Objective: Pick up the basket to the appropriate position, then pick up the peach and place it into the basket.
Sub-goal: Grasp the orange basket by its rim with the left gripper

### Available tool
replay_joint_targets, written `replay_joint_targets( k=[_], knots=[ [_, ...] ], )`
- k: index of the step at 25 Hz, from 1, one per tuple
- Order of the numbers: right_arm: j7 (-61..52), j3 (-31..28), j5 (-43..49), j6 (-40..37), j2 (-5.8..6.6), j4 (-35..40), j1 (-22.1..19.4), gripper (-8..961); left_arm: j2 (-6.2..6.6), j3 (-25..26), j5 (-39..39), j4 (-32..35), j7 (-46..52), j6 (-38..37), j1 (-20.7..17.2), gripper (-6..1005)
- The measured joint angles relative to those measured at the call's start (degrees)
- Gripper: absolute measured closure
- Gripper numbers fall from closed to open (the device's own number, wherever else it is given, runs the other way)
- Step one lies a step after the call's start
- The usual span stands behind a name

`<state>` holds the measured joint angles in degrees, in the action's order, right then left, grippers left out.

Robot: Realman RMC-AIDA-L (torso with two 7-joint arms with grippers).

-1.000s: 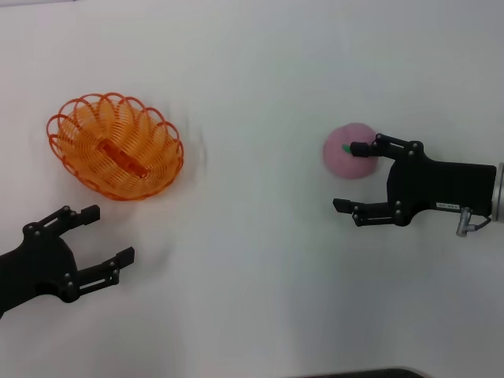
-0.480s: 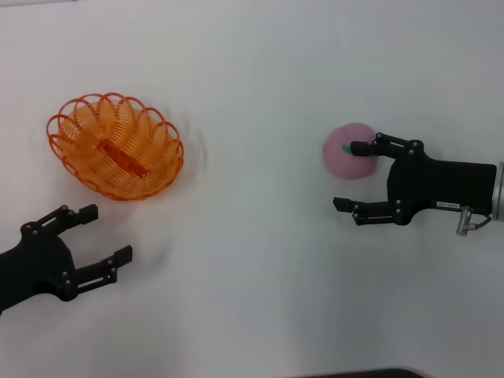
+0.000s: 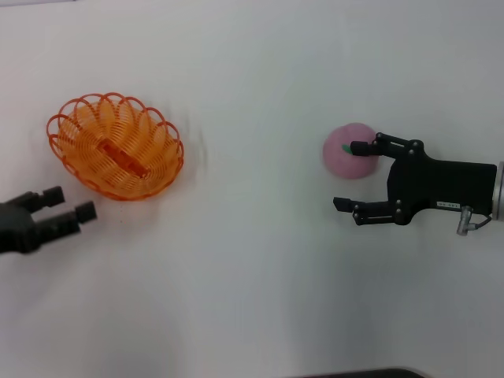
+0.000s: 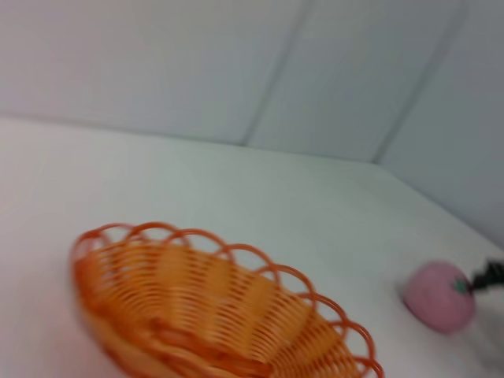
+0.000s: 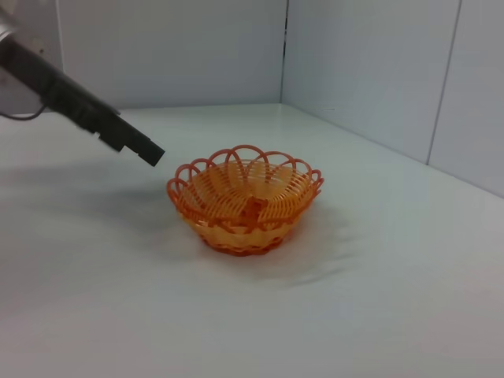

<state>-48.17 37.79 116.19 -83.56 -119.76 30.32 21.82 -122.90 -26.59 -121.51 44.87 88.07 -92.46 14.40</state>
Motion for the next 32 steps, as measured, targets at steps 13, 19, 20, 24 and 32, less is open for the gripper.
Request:
replay_joint_targets(
  k=[13,19,20,24,32],
  knots=[
    [0.0,0.0,0.0,-0.3,0.06,0.3,0.2,1,3.06,-0.2,-3.8,1.4,24.7,1.5,5.5,158],
    [0.0,0.3,0.0,-0.1,0.06,0.0,0.6,-1,3.99,-0.4,-5.6,4.3,26.3,3.6,8.1,164],
    [0.0,0.3,0.0,-0.1,0.06,0.0,0.6,-1,4.01,-0.4,-6.5,5.0,26.6,3.9,8.8,165],
    [0.0,0.4,0.0,-0.3,0.06,0.1,0.7,1,4.21,-1.3,-13.6,7.6,28.5,5.7,12.8,169],
    [0.0,0.5,0.0,-0.4,0.05,0.3,0.9,0,5.11,-8.2,-23.2,9.8,33.0,10.6,20.3,177]
  ],
)
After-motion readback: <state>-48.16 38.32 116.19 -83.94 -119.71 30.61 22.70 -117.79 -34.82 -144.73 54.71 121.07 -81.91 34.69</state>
